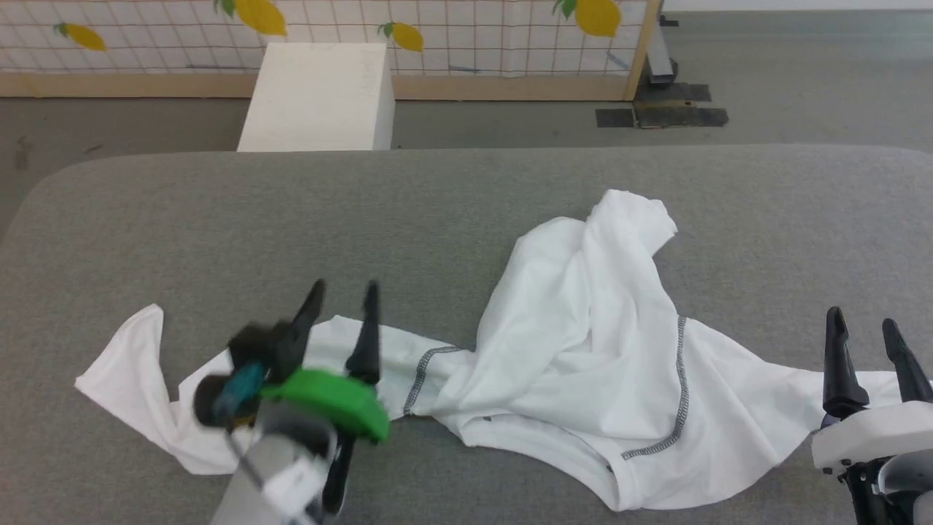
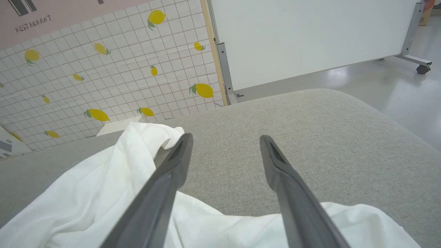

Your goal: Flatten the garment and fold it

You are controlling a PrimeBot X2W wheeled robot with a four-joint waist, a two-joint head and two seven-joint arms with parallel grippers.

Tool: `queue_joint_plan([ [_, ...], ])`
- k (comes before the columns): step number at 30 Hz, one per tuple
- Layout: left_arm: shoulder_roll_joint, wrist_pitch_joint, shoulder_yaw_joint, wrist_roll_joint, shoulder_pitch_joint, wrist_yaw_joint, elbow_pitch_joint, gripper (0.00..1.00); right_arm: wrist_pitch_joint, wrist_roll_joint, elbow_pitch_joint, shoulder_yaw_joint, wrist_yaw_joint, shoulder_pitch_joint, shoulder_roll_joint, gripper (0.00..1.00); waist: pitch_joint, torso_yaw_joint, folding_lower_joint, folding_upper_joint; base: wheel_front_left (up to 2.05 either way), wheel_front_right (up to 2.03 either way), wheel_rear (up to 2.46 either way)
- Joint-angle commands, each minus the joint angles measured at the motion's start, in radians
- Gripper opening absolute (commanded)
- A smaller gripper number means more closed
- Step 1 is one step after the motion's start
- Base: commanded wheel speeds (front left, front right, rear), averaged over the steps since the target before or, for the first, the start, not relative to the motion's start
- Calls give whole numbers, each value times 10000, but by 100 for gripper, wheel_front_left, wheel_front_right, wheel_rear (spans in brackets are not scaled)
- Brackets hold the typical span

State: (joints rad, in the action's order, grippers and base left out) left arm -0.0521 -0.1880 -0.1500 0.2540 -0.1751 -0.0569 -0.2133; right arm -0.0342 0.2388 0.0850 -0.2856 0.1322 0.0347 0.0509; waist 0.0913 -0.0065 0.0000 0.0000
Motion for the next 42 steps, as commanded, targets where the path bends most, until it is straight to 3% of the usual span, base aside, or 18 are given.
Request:
queue_joint_plan([
  [1, 18, 560, -253, 266, -854, -139, -194, 100, 28, 50, -88, 72, -15, 52, -6, 100, 218, -260, 0, 0, 0, 0, 0],
  [5, 18, 3197, -1161, 1025, -2803, -367, -1282, 100, 143, 92, -222, 188, -15, 321, -6, 100, 624, -635, 0, 0, 0, 0, 0],
  [10, 18, 6551, -2133, 1729, -4337, -212, -2506, 100, 100, 111, -192, 244, -15, 636, -6, 100, 1081, -1256, 0, 0, 0, 0, 0],
  [14, -82, 8084, -2585, 1559, -4633, -83, -3029, 100, -34, 146, -110, 138, -15, 695, -6, 100, 1379, -1600, 0, 0, 0, 0, 0],
  [17, -101, 8407, -2560, 1725, -4532, -39, -3074, 100, -151, 162, -26, 18, -15, 684, -6, 100, 1509, -1712, 0, 0, 0, 0, 0],
  [18, -100, 8453, -2565, 1816, -4481, -93, -3042, 100, -176, 166, 15, -27, -15, 672, -6, 100, 1542, -1714, 0, 0, 0, 0, 0],
  [19, -99, 8420, -2546, 1877, -4450, -116, -2995, 71, -199, 158, 38, -52, -15, 666, -6, 100, 1565, -1706, 0, 0, 0, 0, 0],
  [20, -124, 8338, -2545, 1891, -4425, -140, -2936, 24, -232, 151, 63, -77, -15, 667, -6, 100, 1586, -1690, 0, 0, 0, 0, 0],
  [21, -156, 8263, -2541, 1898, -4408, -159, -2901, 0, -258, 149, 91, -101, -15, 671, -6, 100, 1590, -1666, 0, 0, 0, 0, 0],
  [27, -306, 7034, -1679, 2273, -4615, 160, -2650, 0, -355, 117, 254, 33, -15, 769, -6, 100, 1504, -1398, 0, 0, 0, 0, 0],
  [33, -1238, 5867, -786, 1920, -5566, 807, -2919, 0, -342, 83, 259, 259, -15, 901, -6, 100, 1593, -1216, 0, 0, 0, 0, 0],
  [42, -2265, 3894, -600, 860, -7139, 1323, -3869, 0, -164, -108, 26, 546, -15, 1179, -7, 100, 2040, -1279, 0, 0, 0, 0, 0],
])
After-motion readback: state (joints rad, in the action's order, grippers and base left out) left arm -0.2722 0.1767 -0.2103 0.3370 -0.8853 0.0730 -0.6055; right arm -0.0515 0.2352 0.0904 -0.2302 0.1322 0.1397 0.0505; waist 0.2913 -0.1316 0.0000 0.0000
